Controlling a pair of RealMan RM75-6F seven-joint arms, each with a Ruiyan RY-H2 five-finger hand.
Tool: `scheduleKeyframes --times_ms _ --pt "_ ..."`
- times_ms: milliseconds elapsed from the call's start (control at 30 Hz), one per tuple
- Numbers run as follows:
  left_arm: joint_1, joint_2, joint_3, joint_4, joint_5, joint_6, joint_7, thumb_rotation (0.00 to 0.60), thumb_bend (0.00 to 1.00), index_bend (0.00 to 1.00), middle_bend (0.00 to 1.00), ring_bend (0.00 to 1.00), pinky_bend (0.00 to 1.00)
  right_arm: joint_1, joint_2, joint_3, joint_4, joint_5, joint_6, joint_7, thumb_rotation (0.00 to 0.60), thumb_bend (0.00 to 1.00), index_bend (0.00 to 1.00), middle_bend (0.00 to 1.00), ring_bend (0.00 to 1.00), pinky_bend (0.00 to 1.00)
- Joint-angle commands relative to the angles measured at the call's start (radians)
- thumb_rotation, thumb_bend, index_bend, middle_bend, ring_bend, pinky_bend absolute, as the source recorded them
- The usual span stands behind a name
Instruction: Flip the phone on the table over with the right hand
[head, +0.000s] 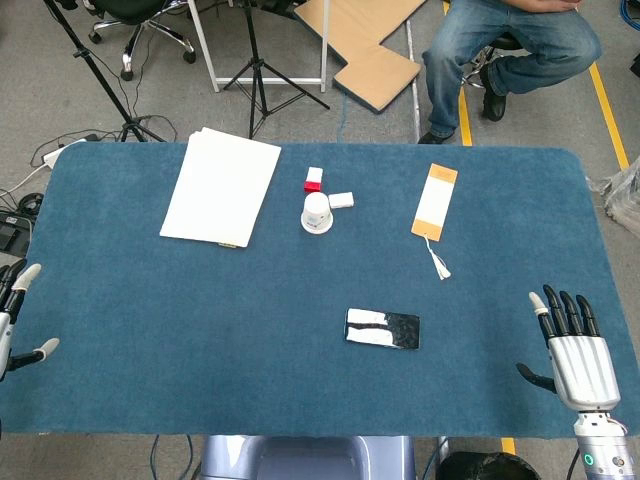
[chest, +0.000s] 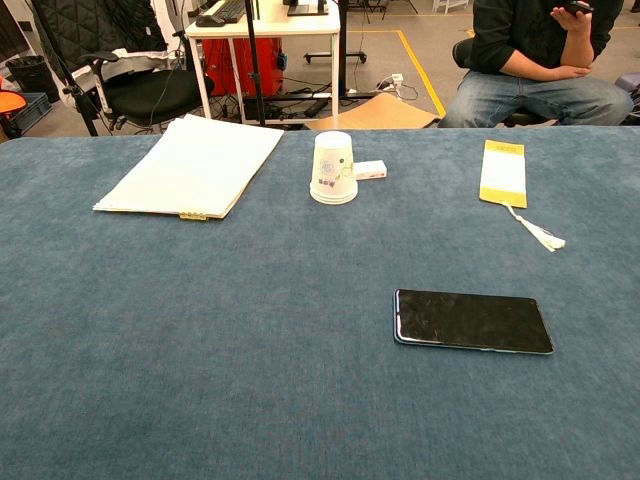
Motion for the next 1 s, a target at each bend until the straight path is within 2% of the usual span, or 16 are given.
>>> scheduleKeyframes --times_ms 33,267,367,467,667,1000 --pt "0.000 0.000 -0.001 -0.002 -0.001 0.001 0.002 0.600 0.00 0.00 0.00 0.00 0.00 -0.002 -0.005 0.000 0.003 -0.001 -0.004 -0.004 0.600 0.00 0.00 0.00 0.00 0.00" --pt "-0.013 -0.006 -0.006 -0.004 -0.002 -0.013 0.015 0.600 0.00 0.00 0.00 0.00 0.00 0.029 -0.029 -0.001 -0.021 -0.005 -0.079 -0.025 0.600 0.00 0.00 0.00 0.00 0.00" --pt "-0.016 -0.010 -0.007 -0.006 -0.008 -0.021 0.026 0.600 0.00 0.00 0.00 0.00 0.00 0.080 -0.046 0.003 -0.048 -0.009 -0.168 -0.036 0.600 0.00 0.00 0.00 0.00 0.00" --pt "-0.016 -0.012 -0.009 -0.010 -0.008 -0.016 0.034 0.600 0.00 0.00 0.00 0.00 0.00 0.146 -0.068 0.033 -0.078 0.020 -0.271 -0.036 0.600 0.00 0.00 0.02 0.00 0.00" --pt "-0.013 -0.014 -0.015 0.005 -0.040 -0.023 0.034 0.600 0.00 0.00 0.00 0.00 0.00 0.257 -0.149 0.106 -0.089 0.160 -0.434 -0.110 0.600 0.00 0.11 0.15 0.00 0.00" --pt "-0.020 -0.019 -0.024 0.026 -0.073 -0.045 0.033 0.600 0.00 0.00 0.00 0.00 0.00 0.376 -0.342 0.162 -0.020 0.373 -0.509 -0.364 0.600 0.00 0.21 0.25 0.00 0.00"
